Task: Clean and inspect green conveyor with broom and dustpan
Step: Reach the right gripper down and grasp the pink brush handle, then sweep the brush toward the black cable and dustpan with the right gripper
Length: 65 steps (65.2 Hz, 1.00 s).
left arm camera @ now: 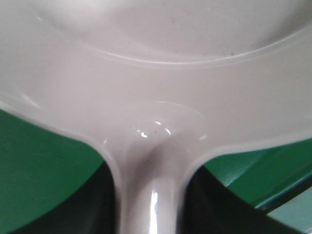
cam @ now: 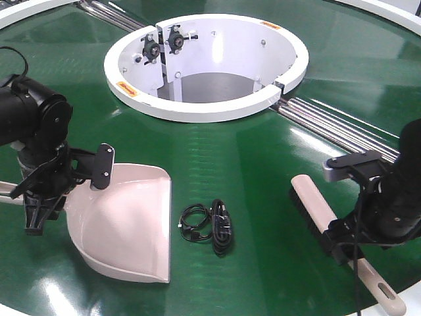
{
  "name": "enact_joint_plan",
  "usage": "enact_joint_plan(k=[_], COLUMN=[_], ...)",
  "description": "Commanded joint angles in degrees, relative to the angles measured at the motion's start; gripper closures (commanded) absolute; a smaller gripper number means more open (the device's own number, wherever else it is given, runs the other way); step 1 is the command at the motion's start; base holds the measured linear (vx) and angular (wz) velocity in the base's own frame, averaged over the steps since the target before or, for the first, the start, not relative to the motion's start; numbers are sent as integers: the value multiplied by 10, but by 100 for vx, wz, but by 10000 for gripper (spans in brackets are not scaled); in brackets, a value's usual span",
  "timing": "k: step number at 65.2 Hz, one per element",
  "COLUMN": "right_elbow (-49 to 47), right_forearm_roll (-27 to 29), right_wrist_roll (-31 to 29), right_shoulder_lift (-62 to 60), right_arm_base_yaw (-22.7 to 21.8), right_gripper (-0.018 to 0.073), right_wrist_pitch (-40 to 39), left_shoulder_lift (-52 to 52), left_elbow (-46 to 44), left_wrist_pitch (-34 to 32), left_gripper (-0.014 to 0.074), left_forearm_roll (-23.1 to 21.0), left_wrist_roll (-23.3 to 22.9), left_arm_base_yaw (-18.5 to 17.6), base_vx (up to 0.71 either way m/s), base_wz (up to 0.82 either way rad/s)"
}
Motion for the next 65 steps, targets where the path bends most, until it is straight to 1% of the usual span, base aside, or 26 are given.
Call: enact_joint_plan(k=[1,12,26,39,47,52,57,65], right_elbow=[-17,-17,-17,-17,-17,-17,-17,-17], right_forearm_roll=[-8,-7,-7,5,22,36,47,60], right_wrist_roll=[1,1,1,0,-9,-19,-19,-13], right_shoulder_lift=[10,42,73,87,87,87,86,74], right_arm_base_yaw=[0,0,0,0,0,0,0,1], right_gripper=[5,24,105,243,378,489,576,568], right_wrist_pitch=[-13,-28,-34,-42,-50,-51,-51,-51], left_shoulder_lift=[-29,-29,-29,-29,-29,-29,-29,-29], left_elbow=[-12,-12,-12,-12,-12,-12,-12,-12], left_wrist_pitch=[-6,-6,-6,-6,-6,-6,-6,-6], left_gripper=[602,602,602,602,602,602,602,602], left_forearm_roll=[3,3,3,3,3,3,3,3], left_wrist_roll=[-10,-10,-10,-10,-10,-10,-10,-10], left_arm_base_yaw=[-3,-3,-3,-3,-3,-3,-3,-3], base_vx=[0,0,0,0,0,0,0,0], base_wz=[0,0,0,0,0,0,0,0])
